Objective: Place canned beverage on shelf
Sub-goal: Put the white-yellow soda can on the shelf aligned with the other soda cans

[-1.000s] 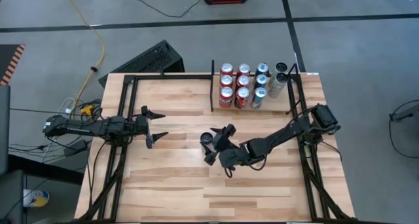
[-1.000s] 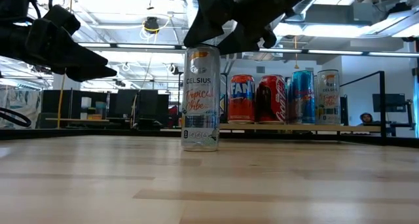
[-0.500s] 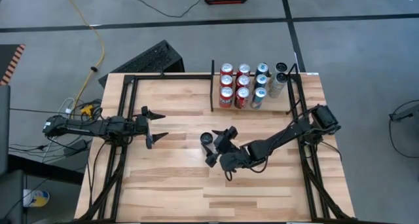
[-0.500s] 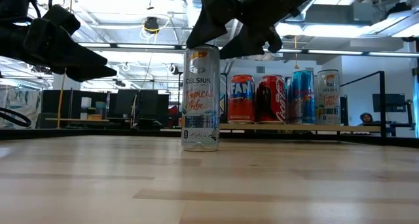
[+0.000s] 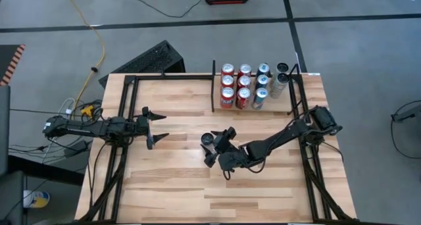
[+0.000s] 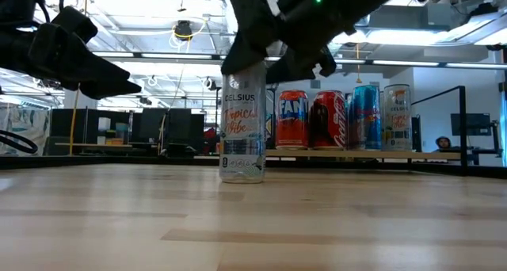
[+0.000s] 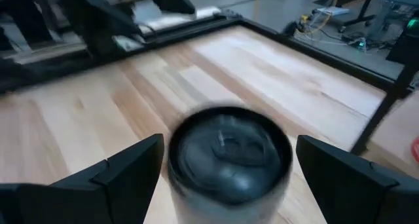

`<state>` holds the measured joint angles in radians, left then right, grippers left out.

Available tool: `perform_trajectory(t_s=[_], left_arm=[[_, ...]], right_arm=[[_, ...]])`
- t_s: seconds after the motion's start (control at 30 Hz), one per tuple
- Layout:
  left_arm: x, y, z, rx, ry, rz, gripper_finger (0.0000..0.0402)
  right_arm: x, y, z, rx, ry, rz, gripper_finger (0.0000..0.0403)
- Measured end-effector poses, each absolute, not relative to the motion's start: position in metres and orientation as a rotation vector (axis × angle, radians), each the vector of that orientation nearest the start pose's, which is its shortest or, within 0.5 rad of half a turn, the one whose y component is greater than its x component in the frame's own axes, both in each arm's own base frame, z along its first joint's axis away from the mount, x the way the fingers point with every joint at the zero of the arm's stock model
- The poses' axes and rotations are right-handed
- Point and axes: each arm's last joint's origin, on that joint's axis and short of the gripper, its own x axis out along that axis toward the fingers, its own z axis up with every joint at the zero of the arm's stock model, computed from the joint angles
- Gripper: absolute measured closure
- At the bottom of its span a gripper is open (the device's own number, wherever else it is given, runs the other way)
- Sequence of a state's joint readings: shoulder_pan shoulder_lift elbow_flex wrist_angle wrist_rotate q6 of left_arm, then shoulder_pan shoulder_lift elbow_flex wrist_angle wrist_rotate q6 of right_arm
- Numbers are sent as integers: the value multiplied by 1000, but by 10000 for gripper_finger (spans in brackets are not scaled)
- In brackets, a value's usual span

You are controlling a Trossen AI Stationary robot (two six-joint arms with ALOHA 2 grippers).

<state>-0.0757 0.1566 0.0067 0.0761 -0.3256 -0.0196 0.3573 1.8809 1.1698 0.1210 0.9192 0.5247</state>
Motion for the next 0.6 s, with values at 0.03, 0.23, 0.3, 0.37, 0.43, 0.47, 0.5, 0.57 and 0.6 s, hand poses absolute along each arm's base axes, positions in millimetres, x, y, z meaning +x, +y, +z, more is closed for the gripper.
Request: perform_trajectory(t_s=[0.03,0.23,0.3,0.37,0.43,0.47,0.5,0.57,0.6], left_arm=[[106,1,160,-4,72,250,24],[106,1,159,8,82,249,24],[106,1,160,9,81,250,24],[106,1,160,9,81,249,24],[106,1,160,8,81,249,24],[106,1,160,7,81,248,24],[106,1,160,7,81,247,24],[106,1,160,7,81,247,24],[106,1,160,7,81,247,24]], right_arm=[[378,117,191,133,333,-650,29],[379,117,193,145,321,-646,32],[379,117,193,146,321,-646,42],[379,117,193,148,320,-644,60],[379,117,193,148,321,-643,86],[379,117,193,147,322,-643,98],[379,117,193,146,323,-643,111],[378,118,194,143,329,-632,123],[376,118,197,141,343,-617,123]])
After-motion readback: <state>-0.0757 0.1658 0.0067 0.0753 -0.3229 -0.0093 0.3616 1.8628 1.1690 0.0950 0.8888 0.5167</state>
